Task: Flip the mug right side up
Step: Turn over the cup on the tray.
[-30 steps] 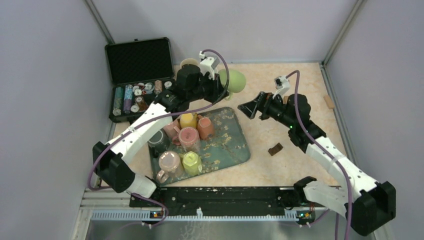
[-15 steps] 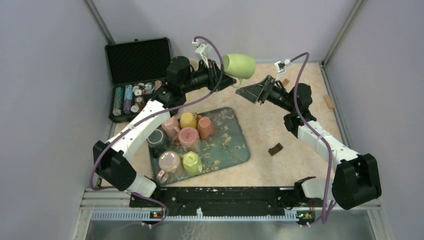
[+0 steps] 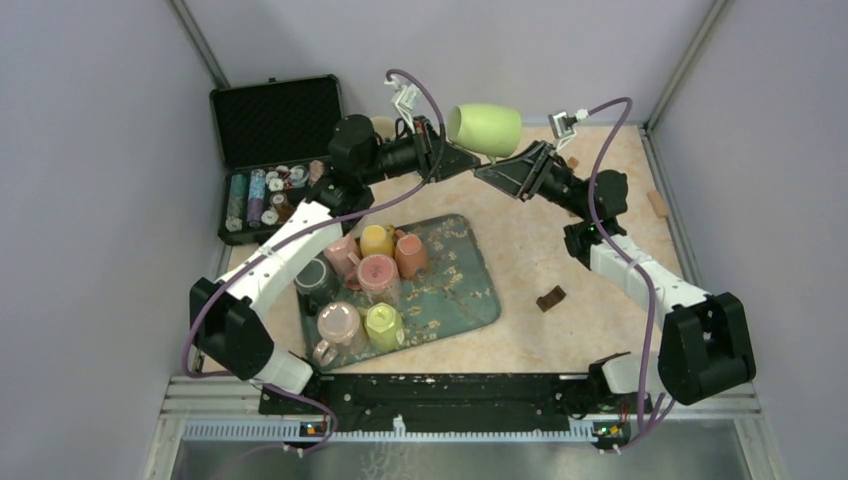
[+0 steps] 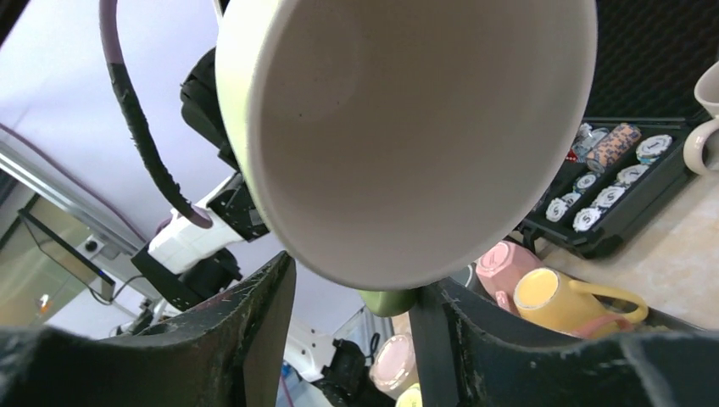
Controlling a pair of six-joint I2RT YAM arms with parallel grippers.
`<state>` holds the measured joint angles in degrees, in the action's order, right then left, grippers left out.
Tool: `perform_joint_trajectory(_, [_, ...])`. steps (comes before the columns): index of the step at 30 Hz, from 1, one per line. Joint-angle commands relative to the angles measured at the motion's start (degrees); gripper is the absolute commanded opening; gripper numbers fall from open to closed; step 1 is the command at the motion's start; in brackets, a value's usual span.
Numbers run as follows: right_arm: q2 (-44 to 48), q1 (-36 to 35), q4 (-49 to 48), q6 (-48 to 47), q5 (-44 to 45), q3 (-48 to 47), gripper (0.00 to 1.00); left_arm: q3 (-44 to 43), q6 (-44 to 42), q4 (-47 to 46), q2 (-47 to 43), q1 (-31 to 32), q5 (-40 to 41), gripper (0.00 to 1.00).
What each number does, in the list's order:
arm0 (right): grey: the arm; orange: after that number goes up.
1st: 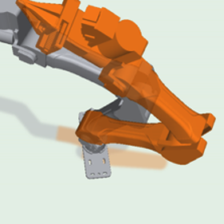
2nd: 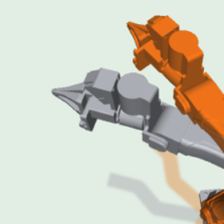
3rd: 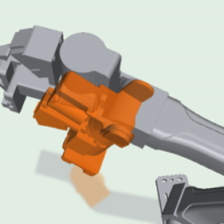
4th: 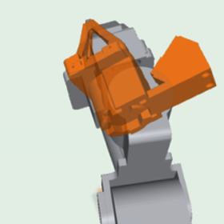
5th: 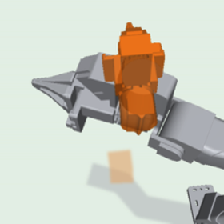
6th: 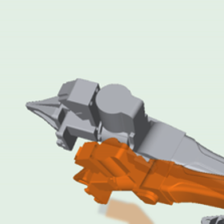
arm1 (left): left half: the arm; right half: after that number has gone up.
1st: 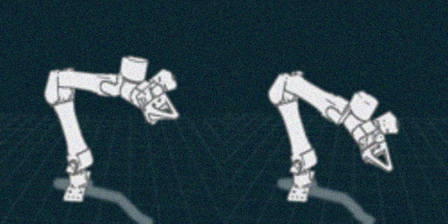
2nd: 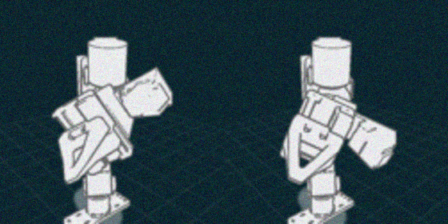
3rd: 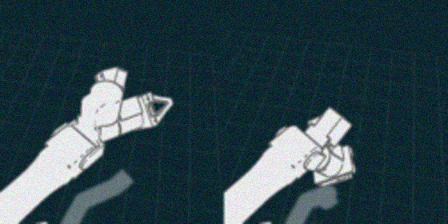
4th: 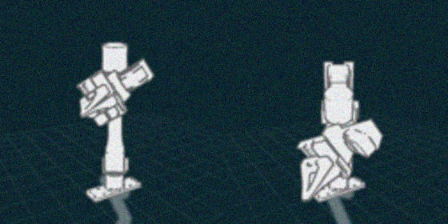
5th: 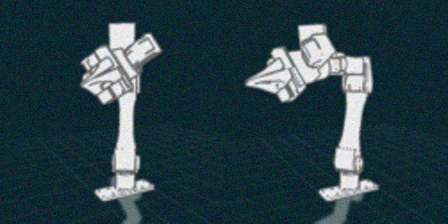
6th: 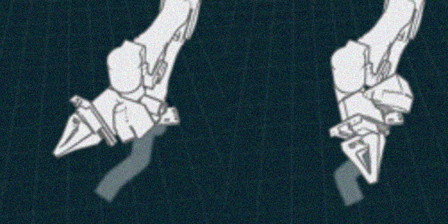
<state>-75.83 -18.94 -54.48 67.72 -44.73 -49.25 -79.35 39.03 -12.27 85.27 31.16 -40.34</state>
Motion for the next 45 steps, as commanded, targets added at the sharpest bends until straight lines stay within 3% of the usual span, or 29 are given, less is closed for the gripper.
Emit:
perform_joint_trajectory(1, [-0.20,0.28,-6.81,2.88,-0.01,-2.13,0.47,0.27,2.15,-11.27,-0.14,-0.34,-2.30,0.00])
perform_joint_trajectory(20, [2.78,-0.02,1.71,-2.63,3.40,-1.73,0.19,3.56,5.19,-18.06,1.48,-0.35,-5.71,0.00])
perform_joint_trajectory(25, [3.13,-0.46,4.12,-4.28,4.76,-1.72,0.02,4.12,4.52,-17.08,1.56,-0.36,-5.23,0.01])
perform_joint_trajectory(38, [6.57,-0.99,18.69,-12.40,11.01,-2.98,0.00,6.81,0.28,-10.90,1.47,-0.31,0.92,0.72])
perform_joint_trajectory(45, [6.30,-1.11,28.14,-12.40,11.01,-5.07,0.00,8.98,-2.32,-8.08,0.61,-0.39,3.58,0.93])
